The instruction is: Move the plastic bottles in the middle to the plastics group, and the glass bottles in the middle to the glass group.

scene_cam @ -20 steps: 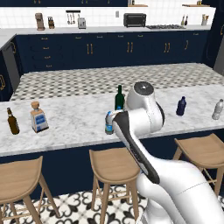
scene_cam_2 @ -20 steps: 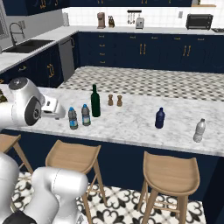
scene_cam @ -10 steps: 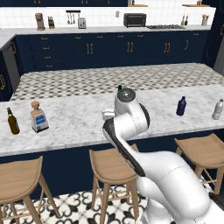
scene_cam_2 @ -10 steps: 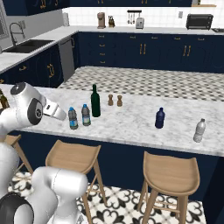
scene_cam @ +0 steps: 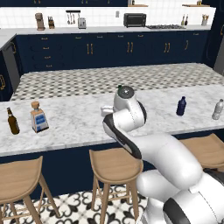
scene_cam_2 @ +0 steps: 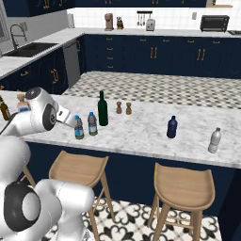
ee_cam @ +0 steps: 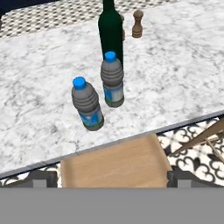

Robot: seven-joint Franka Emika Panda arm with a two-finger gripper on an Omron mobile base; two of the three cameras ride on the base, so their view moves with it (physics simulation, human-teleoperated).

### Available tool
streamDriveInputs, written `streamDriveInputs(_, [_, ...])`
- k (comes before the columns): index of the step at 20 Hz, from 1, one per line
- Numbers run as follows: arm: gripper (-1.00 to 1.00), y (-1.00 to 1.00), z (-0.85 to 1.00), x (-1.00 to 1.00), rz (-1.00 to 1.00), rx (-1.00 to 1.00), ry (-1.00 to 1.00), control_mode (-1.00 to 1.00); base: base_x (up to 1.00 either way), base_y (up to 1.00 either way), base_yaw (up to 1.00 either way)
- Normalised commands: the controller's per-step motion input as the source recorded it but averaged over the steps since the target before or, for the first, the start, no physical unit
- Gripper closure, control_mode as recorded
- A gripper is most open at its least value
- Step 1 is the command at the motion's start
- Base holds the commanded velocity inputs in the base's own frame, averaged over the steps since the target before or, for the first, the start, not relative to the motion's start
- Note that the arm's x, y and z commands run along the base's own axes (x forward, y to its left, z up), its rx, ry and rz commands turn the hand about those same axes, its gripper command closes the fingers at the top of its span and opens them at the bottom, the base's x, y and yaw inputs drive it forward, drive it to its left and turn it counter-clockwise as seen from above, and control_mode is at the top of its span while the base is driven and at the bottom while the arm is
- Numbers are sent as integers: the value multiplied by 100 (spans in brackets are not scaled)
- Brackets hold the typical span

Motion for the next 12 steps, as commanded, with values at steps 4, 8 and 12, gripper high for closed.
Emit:
streamDriveInputs(4, [-100, 0, -28, 38, 2, 0, 0, -100, 0, 0, 0])
streamDriveInputs(8, [-100, 1, -23, 34, 1, 0, 1, -100, 0, 0, 0])
streamDriveInputs(12, [-100, 0, -13, 26, 0, 0, 8, -100, 0, 0, 0])
